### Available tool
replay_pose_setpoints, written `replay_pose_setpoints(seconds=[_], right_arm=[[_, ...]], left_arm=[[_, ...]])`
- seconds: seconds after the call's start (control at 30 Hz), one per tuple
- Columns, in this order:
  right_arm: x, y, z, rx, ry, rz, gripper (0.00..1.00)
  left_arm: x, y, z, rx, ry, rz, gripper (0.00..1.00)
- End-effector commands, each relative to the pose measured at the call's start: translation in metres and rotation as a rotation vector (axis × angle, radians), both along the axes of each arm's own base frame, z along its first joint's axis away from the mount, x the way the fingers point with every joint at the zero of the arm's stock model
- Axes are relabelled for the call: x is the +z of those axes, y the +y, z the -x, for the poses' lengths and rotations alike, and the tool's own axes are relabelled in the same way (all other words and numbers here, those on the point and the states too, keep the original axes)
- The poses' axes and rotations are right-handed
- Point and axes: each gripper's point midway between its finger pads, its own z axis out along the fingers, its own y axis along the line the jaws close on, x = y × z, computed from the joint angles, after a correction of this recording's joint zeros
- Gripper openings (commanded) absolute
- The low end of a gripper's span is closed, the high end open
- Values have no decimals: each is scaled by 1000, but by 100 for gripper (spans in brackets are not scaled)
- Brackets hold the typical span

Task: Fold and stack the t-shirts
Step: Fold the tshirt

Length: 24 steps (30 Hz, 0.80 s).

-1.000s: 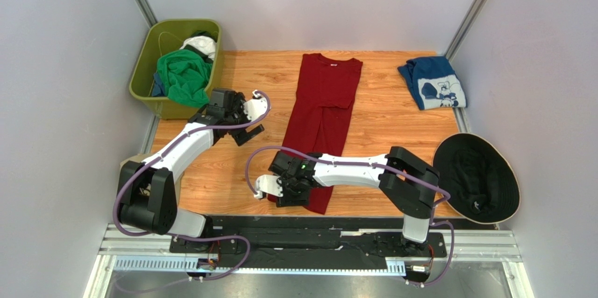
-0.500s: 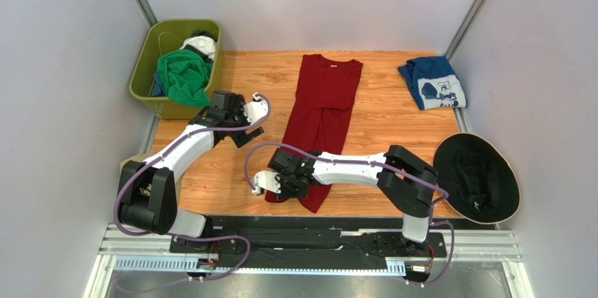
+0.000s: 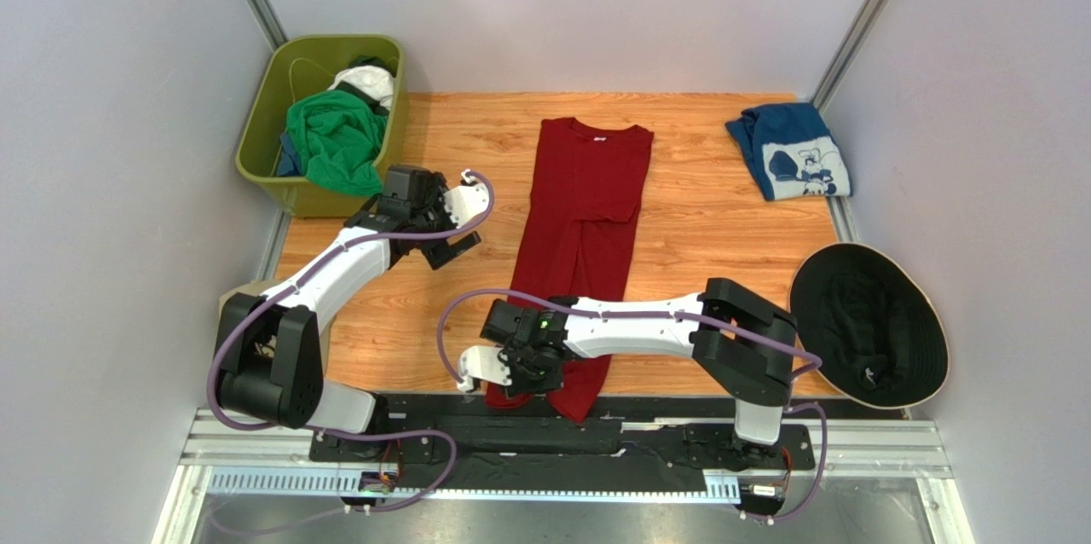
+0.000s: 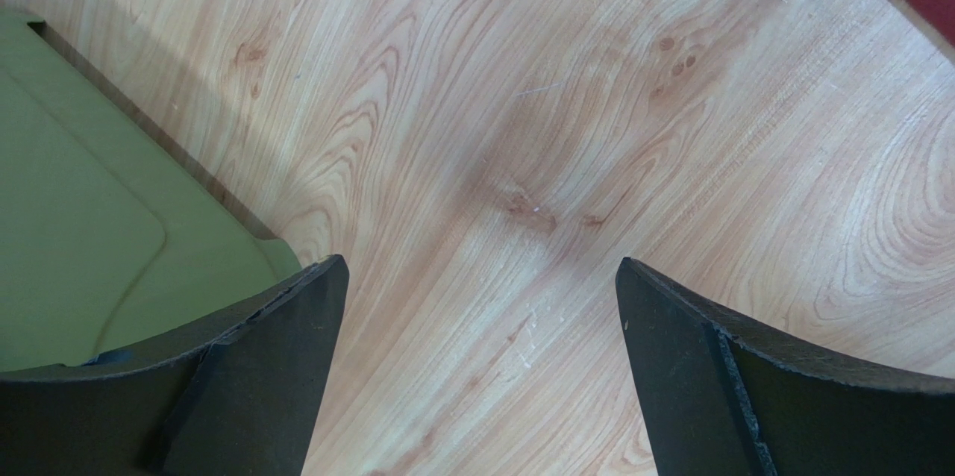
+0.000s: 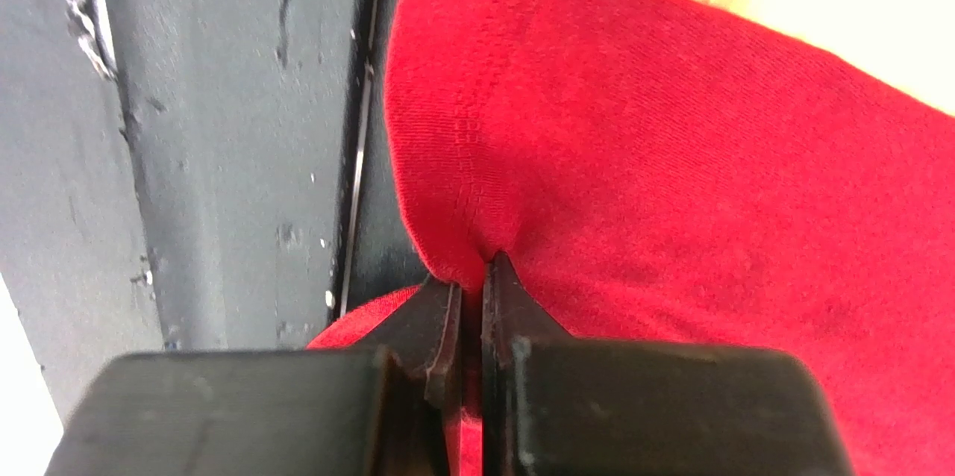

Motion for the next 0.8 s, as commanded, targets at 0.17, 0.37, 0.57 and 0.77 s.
replay_pose_setpoints(seconds=[0.17,0.37,0.57,0.77], right_arm=[[66,-13,-68,-129,-147,-46,0],[102,-30,-118,-205,-242,-58,0],[115,-46,-162,-248,-302,-39,0],[114,-59,-207,-287,-322,-25,0]], left_arm=[[11,0,-11,-8,-42,-2,99],[5,-2,-12,-7,-26,5,99],[0,-3,-14,-8,-15,6,99],[-3,-4,-14,-13,-8,4,99]])
